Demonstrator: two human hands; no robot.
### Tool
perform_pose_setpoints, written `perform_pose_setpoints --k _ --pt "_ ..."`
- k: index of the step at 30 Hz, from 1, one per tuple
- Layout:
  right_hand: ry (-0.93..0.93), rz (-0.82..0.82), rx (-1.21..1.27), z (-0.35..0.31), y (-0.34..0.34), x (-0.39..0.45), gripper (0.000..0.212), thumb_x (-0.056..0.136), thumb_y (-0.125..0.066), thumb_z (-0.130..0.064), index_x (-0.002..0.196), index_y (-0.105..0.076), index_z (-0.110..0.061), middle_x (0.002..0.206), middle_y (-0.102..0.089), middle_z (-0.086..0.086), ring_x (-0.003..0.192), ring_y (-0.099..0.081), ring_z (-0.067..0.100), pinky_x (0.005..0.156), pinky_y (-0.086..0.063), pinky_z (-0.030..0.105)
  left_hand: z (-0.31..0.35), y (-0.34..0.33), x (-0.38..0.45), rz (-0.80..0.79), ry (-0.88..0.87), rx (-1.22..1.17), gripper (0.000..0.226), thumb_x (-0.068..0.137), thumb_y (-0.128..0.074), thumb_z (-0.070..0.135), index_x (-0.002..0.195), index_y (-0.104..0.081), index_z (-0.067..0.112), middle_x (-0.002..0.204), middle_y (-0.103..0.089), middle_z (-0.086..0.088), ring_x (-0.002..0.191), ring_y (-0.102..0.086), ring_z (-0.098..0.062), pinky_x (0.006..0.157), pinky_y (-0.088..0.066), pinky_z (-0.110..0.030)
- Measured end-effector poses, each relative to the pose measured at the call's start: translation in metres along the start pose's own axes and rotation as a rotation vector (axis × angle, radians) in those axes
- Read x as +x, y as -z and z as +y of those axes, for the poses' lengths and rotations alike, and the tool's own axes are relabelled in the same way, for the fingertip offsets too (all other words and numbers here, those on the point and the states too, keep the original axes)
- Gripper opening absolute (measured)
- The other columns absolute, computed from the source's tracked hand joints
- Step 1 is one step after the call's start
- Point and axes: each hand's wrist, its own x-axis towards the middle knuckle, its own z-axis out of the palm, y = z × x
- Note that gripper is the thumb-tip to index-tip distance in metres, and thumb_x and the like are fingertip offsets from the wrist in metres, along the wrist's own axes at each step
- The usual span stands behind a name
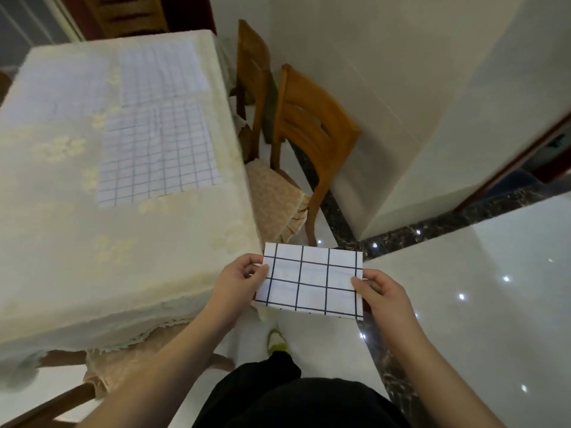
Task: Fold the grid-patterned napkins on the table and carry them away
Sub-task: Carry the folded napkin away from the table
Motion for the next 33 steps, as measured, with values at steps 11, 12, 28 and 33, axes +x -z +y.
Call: perform_pose_setpoints --k 11,12,28,33 --pt "-0.007 -0.184 -0.157 -0.059 -0.061 0.115 0.017 0.094 -0.061 -0.015 0.111 -0.066 -0.014 0.093 -0.075 0.009 0.087 -0.073 0.021 0.079 -0.059 0.036 0.013 0.047 0.084 0.133 0.048 -0.049 0.007 0.095 -0.061 0.020 0.097 -0.068 0.018 0.087 -0.075 -0.008 0.077 -0.072 -0.023 0.068 -0.061 -0.044" --pt "-0.009 -0.203 -0.180 -0.062 -0.066 0.124 0.017 0.094 -0.062 -0.017 0.110 -0.066 -0.016 0.093 -0.075 0.007 0.088 -0.073 0.021 0.083 -0.058 0.039 0.013 0.050 0.088 0.150 0.054 -0.065 0.007 0.095 -0.061 0.021 0.097 -0.068 0.018 0.087 -0.075 -0.007 0.076 -0.072 -0.022 0.068 -0.061 -0.042" --pt "-0.002 -0.597 -0.408 -0.122 -0.154 0.300 0.007 0.093 -0.063 -0.021 0.100 -0.064 -0.025 0.092 -0.073 -0.004 0.081 -0.071 0.011 0.064 -0.054 0.023 0.014 0.049 0.154 0.558 0.260 -0.203 0.009 0.094 -0.063 0.024 0.099 -0.066 0.017 0.086 -0.073 -0.010 0.080 -0.071 -0.025 0.073 -0.061 -0.041" --pt "0.050 -0.797 -0.536 -0.138 -0.187 0.348 0.007 0.093 -0.065 -0.023 0.098 -0.065 -0.026 0.099 -0.071 -0.001 0.090 -0.068 0.012 0.077 -0.056 0.027 0.020 0.035 0.166 0.753 0.331 -0.266 0.002 0.094 -0.064 0.019 0.092 -0.064 0.020 0.072 -0.065 -0.001 0.060 -0.062 -0.006 0.058 -0.053 -0.023"
